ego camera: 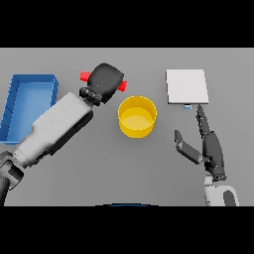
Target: Pick up the red beaker and tilt it to pour out 1 green nut into yellow bowl. Pick up the yellow bowl and place it on the metallic measuring scale.
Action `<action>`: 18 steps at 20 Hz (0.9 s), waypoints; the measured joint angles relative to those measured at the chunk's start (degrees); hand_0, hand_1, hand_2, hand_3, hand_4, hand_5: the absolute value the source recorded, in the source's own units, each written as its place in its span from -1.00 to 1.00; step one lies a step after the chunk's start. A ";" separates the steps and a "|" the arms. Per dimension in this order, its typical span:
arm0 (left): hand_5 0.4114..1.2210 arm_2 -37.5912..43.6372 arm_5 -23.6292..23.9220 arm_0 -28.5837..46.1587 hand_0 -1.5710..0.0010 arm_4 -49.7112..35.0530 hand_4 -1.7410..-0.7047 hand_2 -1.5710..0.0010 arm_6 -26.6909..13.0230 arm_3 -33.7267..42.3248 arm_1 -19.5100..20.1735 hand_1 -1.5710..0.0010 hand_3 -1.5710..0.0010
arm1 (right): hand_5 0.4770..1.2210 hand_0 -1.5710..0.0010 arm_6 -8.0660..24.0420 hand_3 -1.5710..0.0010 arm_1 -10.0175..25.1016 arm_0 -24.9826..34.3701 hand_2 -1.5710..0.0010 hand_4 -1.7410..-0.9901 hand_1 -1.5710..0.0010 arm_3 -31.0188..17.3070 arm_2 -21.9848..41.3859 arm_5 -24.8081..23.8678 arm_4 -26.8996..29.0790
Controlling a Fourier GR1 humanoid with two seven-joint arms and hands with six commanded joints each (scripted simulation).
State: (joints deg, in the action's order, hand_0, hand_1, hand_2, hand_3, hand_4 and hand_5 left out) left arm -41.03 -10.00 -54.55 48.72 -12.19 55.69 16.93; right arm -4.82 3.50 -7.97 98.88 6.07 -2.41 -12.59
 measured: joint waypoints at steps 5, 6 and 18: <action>0.99 -8.04 -3.90 -4.89 -1.00 4.59 -0.97 -1.00 5.88 -2.44 -0.47 -1.00 -0.88 | -0.54 1.00 -1.43 1.00 -1.46 -0.56 1.00 0.20 1.00 -0.44 -0.19 -0.28 1.25; 1.00 -9.57 -4.51 -5.74 -1.00 5.68 -0.98 -1.00 5.67 -3.53 -1.02 -1.00 -0.90 | -0.55 1.00 -0.95 1.00 -0.90 -0.21 1.00 0.20 1.00 -0.61 -0.93 -0.24 1.76; 1.00 -23.95 -8.06 -15.04 -1.00 14.09 -0.99 -1.00 10.12 -10.01 -2.15 -1.00 -0.99 | -0.71 1.00 0.41 1.00 -1.26 0.66 1.00 0.31 1.00 -1.42 -0.42 -2.10 -0.87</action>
State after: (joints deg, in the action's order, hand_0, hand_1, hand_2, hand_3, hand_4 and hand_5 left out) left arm -64.98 -18.06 -69.59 62.80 -2.07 45.68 14.78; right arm -4.41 2.24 -7.31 97.46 5.66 -4.51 -13.45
